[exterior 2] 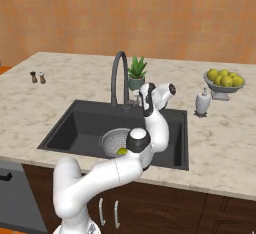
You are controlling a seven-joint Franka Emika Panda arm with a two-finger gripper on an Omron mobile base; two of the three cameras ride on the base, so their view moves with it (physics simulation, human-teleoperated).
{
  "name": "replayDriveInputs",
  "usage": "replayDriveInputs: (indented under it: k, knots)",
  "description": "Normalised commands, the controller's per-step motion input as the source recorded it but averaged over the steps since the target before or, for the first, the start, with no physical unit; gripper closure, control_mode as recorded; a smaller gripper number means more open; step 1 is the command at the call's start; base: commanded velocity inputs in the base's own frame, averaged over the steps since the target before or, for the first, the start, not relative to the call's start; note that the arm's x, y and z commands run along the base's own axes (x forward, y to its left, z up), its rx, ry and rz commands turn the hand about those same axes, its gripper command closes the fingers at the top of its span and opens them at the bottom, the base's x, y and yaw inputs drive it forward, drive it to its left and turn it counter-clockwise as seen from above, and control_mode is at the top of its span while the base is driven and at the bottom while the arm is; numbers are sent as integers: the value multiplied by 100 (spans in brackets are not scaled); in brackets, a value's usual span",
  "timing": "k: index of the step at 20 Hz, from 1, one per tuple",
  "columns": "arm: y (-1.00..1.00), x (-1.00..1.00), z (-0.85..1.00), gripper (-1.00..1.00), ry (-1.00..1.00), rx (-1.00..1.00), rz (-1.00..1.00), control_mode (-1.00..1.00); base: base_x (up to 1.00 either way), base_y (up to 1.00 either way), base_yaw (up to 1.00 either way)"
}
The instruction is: Put the colander in the sink, put the pear in the colander, and turn on the sink faucet and pour water over the colander.
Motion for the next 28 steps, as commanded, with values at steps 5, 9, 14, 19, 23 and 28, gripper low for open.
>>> replayDriveInputs:
  k: [5,9,14,19,23,28]
  knots:
    - [-37,-3,-9,-100,-8,0,0,-100,0,0,0]
    - [-13,18,-43,-100,-3,-7,0,-100,0,0,0]
    - [0,30,-53,-100,0,-8,-1,-100,0,0,0]
    - [-17,-17,-86,-100,0,-9,0,-100,0,0,0]
    - [-58,0,-16,-100,-7,3,15,-100,0,0,0]
    - [-65,12,-42,-100,-14,6,43,-100,0,0,0]
